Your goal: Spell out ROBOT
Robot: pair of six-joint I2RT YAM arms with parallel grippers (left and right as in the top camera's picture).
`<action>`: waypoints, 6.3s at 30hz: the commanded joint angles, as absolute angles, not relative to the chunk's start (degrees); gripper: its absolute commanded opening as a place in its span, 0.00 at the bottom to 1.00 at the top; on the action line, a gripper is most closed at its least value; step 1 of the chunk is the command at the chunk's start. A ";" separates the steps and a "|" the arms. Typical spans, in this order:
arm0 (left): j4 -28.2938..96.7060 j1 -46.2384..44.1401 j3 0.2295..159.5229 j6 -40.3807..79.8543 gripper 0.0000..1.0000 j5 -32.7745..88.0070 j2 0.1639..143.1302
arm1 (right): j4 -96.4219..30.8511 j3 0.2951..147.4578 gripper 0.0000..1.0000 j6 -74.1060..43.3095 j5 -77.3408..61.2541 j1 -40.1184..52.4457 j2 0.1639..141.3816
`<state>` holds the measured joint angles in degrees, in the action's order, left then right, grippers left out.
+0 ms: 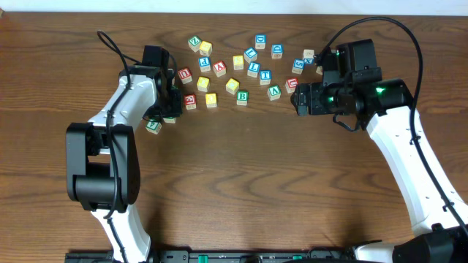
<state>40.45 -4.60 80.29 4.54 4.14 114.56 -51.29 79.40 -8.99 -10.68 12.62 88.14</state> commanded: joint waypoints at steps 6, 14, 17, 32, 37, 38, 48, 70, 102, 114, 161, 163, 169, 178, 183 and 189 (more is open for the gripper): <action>38.68 -4.47 78.19 5.23 0.37 4.01 115.52 | -52.03 80.55 0.90 -9.82 -8.45 12.84 88.47; 38.76 -4.47 78.22 6.79 0.36 4.03 115.50 | -52.07 80.55 0.90 -9.82 -8.47 12.84 88.47; 39.53 -4.58 78.24 7.81 0.34 4.29 114.89 | -52.10 80.55 0.91 -9.82 -8.47 12.84 88.47; 47.99 -10.15 78.22 17.10 0.31 5.15 107.68 | -52.12 80.55 0.93 -9.80 -8.45 12.80 88.47; 50.76 -15.49 78.22 21.02 0.31 5.15 107.68 | -52.12 80.55 0.93 -9.80 -8.45 12.80 88.47; 50.78 -16.82 78.19 21.45 0.31 5.13 107.68 | -52.10 80.55 0.93 -9.80 -8.45 12.80 88.47; 46.83 -25.26 77.08 28.29 0.31 2.87 107.81 | -52.73 80.55 0.93 -9.80 -8.45 12.80 88.47; 43.81 -27.03 76.05 24.45 0.31 3.42 113.62 | -52.75 80.55 0.96 -9.82 -8.01 12.80 88.47; 44.23 -19.84 76.20 18.35 0.61 3.36 92.66 | -51.70 80.55 0.99 -10.98 -8.75 12.86 88.47; 44.86 -6.96 76.27 14.81 0.61 3.36 86.46 | -45.08 84.36 0.90 -18.00 -12.43 14.66 90.24; 43.51 -1.74 76.23 17.65 0.62 -1.98 91.53 | -54.02 117.30 0.67 -26.76 0.49 27.05 124.20; 42.68 -1.72 76.23 17.65 0.62 -1.98 91.53 | -52.01 117.30 0.65 -26.79 -1.72 27.68 124.84; 41.30 1.37 76.23 17.67 0.62 -2.42 91.53 | -45.71 117.32 0.63 -28.69 -6.28 30.72 128.66; 41.82 7.90 76.23 18.26 0.62 -2.37 91.53 | -41.76 117.32 0.64 -28.73 -1.32 37.41 134.13; 42.41 7.97 76.23 18.26 0.62 -2.39 91.53 | -40.91 117.32 0.64 -29.34 3.09 39.09 136.14; 42.83 7.97 76.23 18.28 0.62 -2.37 91.53 | -40.66 117.32 0.60 -29.76 6.24 39.83 137.82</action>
